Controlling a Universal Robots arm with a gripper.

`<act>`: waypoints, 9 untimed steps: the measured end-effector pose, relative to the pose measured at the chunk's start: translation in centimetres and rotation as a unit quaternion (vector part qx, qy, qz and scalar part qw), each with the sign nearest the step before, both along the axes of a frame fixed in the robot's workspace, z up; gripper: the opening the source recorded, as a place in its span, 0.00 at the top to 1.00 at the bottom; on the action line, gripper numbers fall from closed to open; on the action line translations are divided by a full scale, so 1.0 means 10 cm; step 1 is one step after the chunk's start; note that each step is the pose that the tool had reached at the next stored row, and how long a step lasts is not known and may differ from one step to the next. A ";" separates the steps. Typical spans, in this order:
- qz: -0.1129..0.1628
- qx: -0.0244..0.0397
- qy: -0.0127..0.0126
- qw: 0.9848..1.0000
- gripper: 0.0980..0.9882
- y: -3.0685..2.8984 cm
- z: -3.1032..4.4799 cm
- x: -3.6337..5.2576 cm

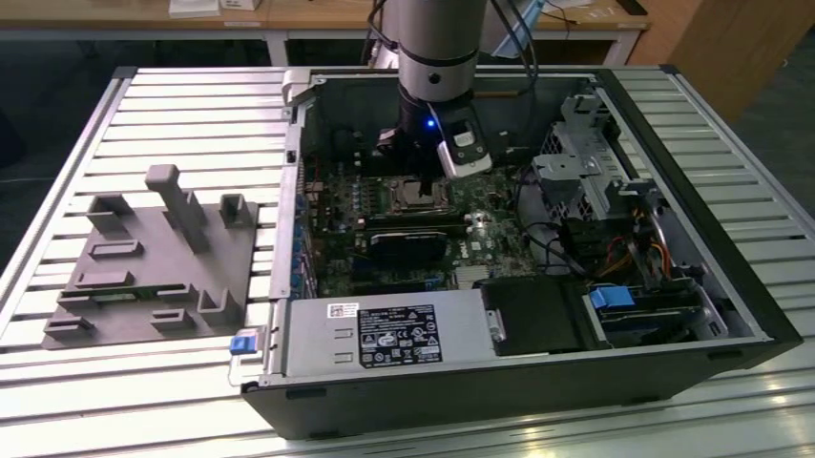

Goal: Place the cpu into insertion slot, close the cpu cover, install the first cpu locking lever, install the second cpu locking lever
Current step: 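Install the second cpu locking lever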

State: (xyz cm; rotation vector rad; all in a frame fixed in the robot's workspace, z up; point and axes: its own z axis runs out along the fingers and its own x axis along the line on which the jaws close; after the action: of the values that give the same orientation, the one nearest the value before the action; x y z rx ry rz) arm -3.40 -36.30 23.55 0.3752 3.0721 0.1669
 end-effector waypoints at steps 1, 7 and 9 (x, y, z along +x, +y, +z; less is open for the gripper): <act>0.000 -0.001 0.000 1.000 1.00 0.021 -0.001 0.001; -0.002 -0.003 0.000 1.000 1.00 0.139 -0.008 0.005; -0.002 -0.004 0.000 1.000 1.00 0.164 -0.009 0.006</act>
State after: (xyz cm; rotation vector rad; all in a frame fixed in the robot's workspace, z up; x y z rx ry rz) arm -3.34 -34.67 23.46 0.3816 3.0708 0.1547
